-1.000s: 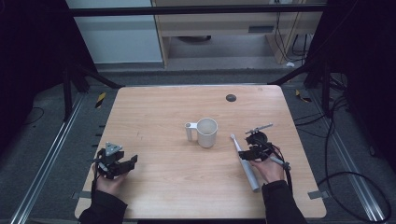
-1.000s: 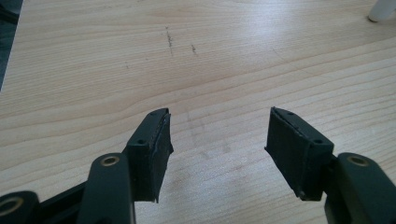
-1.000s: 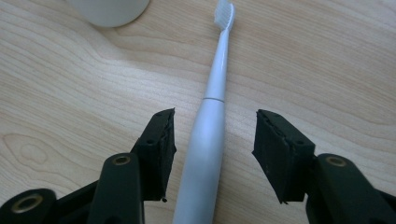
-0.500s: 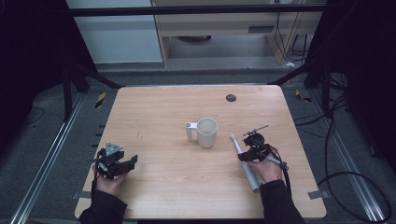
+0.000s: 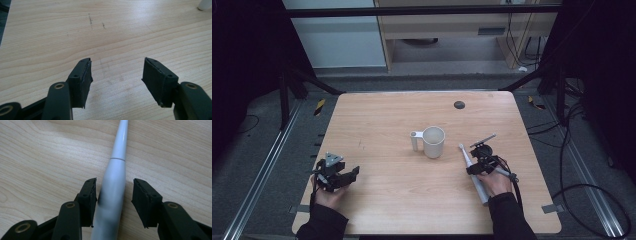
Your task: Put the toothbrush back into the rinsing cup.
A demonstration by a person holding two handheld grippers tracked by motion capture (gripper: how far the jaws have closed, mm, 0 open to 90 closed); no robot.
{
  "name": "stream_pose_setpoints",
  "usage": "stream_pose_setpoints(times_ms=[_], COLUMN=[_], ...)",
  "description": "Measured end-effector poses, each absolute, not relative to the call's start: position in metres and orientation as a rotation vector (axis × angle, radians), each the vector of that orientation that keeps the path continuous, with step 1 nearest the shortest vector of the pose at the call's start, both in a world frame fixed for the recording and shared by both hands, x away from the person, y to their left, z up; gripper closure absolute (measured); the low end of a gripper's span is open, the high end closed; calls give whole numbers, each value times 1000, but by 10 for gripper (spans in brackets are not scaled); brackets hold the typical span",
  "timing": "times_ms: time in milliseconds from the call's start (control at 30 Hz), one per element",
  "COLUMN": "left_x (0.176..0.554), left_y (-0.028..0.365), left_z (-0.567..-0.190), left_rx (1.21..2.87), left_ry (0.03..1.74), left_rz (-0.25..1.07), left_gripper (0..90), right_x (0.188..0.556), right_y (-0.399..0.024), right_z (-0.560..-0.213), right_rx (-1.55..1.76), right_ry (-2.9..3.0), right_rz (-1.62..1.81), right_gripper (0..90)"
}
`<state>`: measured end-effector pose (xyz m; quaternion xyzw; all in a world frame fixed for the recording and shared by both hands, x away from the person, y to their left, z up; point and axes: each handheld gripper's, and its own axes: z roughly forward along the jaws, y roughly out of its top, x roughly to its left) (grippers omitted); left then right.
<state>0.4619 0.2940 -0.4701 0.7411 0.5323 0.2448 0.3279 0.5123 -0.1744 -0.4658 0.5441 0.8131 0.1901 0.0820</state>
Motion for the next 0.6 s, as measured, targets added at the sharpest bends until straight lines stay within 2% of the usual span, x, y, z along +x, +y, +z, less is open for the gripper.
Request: stream_pose_setpoints(times_ms=[600], left_x=[462], left_y=[294], left_z=[-470], left_rx=[1943], left_ry=[1392], left_rz=[642], left_gripper=[399], right_x=[514], right_y=[-168], right_z=[-471], right_rx=[1626], right_ry=[2447], right_rz=[515], right_gripper=[629])
